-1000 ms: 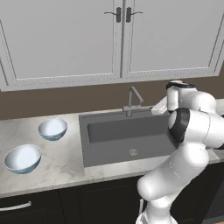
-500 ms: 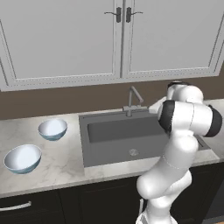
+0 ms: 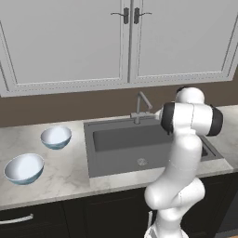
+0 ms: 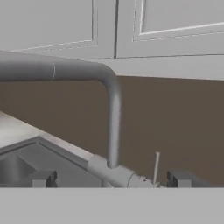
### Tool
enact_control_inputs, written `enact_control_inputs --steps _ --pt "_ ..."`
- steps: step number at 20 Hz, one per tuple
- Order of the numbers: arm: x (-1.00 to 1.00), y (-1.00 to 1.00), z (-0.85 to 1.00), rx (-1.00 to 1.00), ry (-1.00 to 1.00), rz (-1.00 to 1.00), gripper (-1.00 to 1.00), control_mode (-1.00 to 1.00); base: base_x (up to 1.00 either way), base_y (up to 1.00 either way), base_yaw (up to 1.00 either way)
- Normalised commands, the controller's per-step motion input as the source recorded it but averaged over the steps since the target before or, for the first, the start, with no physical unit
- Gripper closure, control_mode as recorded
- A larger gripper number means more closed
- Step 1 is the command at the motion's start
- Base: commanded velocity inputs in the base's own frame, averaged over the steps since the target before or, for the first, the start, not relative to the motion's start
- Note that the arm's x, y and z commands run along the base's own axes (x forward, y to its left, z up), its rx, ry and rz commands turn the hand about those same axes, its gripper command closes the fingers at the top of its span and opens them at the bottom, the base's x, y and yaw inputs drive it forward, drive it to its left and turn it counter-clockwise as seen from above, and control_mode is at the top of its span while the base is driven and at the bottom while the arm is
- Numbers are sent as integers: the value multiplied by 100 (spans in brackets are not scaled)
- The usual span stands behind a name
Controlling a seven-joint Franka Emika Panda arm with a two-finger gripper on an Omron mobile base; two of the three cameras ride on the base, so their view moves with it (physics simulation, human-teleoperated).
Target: Rinse each bowl for a few seconds and place them down in the sink or on the counter.
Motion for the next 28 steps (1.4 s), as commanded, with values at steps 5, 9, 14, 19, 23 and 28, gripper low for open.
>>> enact_control_inputs --steps 5,9,14,19,23,28 --pt "29 10 -14 0 -10 -1 -100 -100 0 0 0" --pt "43 -4 -6 0 -3 0 -100 -100 0 0 0" --pt "45 0 -10 0 -1 0 -100 -100 0 0 0" --pt "43 0 -13 0 0 -1 -100 -100 0 0 0" --pt "47 -4 -20 0 0 -2 -100 -100 0 0 0" --pt "47 -1 -21 0 0 -2 -100 -100 0 0 0"
